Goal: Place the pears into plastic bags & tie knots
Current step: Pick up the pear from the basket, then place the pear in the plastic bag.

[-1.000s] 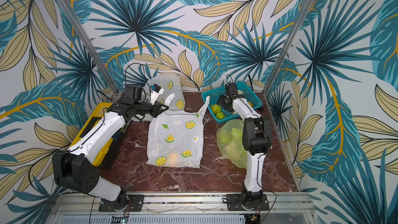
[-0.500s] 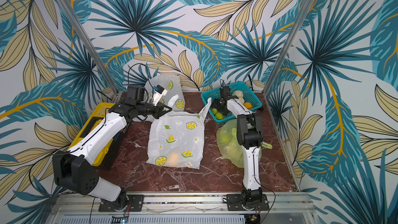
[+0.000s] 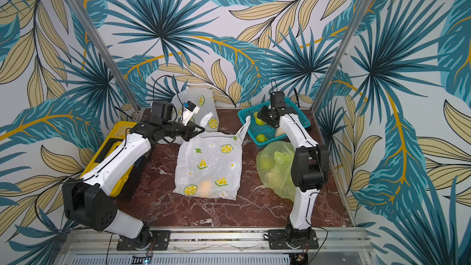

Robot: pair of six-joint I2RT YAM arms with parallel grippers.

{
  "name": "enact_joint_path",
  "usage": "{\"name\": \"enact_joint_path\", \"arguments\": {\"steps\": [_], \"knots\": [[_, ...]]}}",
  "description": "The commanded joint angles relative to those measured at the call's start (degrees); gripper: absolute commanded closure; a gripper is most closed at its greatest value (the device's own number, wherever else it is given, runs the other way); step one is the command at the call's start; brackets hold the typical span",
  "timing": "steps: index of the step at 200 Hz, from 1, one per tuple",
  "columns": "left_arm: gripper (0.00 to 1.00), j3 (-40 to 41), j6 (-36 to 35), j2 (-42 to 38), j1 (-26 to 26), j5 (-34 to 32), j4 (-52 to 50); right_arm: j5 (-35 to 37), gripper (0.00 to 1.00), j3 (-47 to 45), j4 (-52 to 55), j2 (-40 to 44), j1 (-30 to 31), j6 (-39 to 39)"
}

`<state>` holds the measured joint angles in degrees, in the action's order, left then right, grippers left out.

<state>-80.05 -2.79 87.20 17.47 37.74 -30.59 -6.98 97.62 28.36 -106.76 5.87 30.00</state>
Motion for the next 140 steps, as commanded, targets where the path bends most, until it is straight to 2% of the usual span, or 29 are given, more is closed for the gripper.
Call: {"name": "enact_joint_path", "arguments": {"steps": [1,23,57,115,140], "knots": [[1.0,-2.95,-0.4,-1.09,0.42,1.08,1.09,-1.13,0.69,-5.81,-0.21,6.81,1.6,-1.54],[1.0,-4.47,-0.54,-0.65,0.56,2.42,1.06,-3.42,0.71,-10.34,0.58,13.73,4.67,-1.35],[1.0,-6.1,-0.31,-0.15,0.98,3.66,1.04,-5.16,0.72,-13.68,-0.48,20.7,14.77,-1.65],[1.0,-9.75,-0.24,1.86,3.36,4.8,1.06,-11.06,0.75,-15.36,-9.38,17.75,23.5,6.68],[1.0,-10.86,-0.96,3.44,3.36,3.13,1.06,-12.92,0.75,-23.13,-16.3,20.22,25.89,12.19]]}}
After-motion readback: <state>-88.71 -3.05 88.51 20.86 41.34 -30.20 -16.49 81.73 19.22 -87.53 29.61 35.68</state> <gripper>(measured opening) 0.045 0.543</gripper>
